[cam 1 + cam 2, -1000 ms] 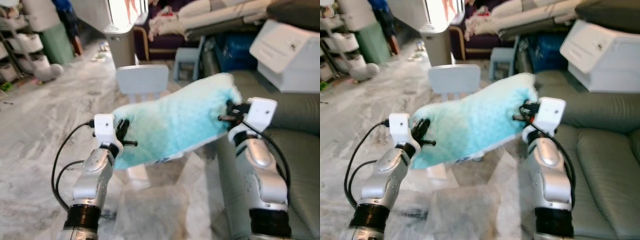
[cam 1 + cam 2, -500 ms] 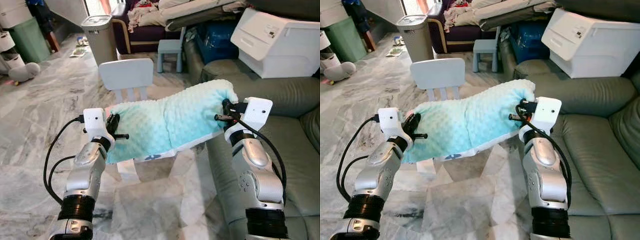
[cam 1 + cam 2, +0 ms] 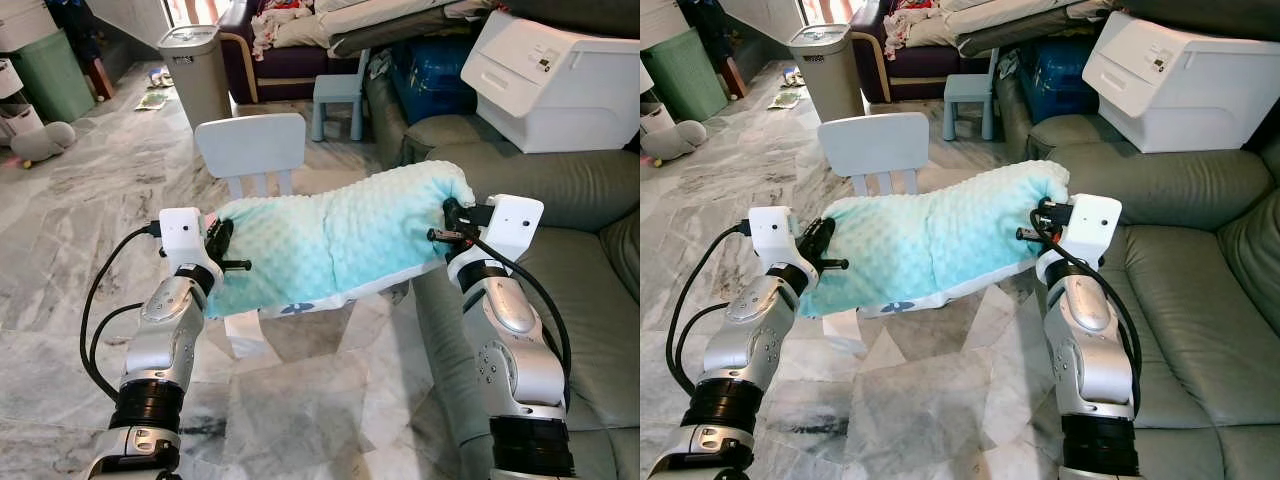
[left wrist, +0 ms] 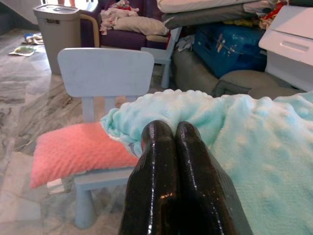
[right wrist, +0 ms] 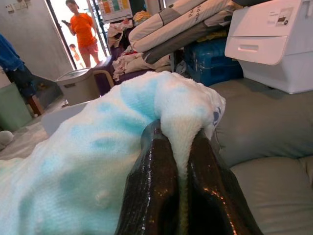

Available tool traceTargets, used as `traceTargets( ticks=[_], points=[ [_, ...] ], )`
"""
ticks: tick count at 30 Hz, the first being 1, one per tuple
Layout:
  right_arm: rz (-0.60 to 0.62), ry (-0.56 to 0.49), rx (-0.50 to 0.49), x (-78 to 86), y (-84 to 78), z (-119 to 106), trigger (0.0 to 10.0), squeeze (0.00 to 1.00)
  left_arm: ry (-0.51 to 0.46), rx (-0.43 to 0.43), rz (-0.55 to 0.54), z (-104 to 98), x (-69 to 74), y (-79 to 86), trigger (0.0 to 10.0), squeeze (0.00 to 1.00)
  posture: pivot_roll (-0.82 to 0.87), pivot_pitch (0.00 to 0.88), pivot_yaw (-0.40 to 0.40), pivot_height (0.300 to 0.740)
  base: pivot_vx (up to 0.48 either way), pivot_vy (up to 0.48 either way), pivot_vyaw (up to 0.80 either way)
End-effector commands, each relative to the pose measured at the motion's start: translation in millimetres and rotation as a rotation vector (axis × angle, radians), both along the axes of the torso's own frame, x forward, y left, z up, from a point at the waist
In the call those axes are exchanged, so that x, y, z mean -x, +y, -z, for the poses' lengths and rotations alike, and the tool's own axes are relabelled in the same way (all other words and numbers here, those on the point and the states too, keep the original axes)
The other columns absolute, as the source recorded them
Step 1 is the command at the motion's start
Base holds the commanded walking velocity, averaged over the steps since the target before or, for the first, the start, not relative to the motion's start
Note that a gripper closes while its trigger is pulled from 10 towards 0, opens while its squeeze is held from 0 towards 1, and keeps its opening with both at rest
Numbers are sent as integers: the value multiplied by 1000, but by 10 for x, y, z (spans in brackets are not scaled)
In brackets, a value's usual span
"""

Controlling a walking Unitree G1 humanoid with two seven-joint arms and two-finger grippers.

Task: Move the pillow to the sofa

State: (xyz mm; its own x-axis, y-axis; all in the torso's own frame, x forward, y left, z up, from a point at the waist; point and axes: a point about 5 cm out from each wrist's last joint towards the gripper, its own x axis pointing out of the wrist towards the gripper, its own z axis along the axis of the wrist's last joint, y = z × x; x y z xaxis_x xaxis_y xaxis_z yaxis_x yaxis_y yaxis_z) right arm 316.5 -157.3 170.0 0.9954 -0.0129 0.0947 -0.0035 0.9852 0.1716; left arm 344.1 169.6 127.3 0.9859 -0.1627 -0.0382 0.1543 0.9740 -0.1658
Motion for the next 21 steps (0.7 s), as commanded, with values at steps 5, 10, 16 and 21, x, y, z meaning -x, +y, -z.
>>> traceTargets(
  ticks=[5, 10, 16, 21],
  points=[
    [-22, -44, -1, -19, 49, -88, 10000, 0, -23, 11, -8, -64, -40, 56, 10000, 0, -154, 9, 70, 740, 0, 0, 0],
    [-27, -47, -3, -25, 60, -92, 10000, 0, -19, 23, 0, -63, -39, 59, 10000, 0, -151, 7, 72, 740, 0, 0, 0],
    [-32, -50, -6, -27, 68, -86, 10000, 0, -20, 27, 8, -63, -40, 64, 10000, 0, -150, 4, 73, 740, 87, 0, 0],
    [-37, -52, -7, -24, 74, -88, 10000, 0, -19, 27, 10, -61, -43, 68, 10000, 0, -150, 1, 73, 740, 272, 0, 0]
  ],
)
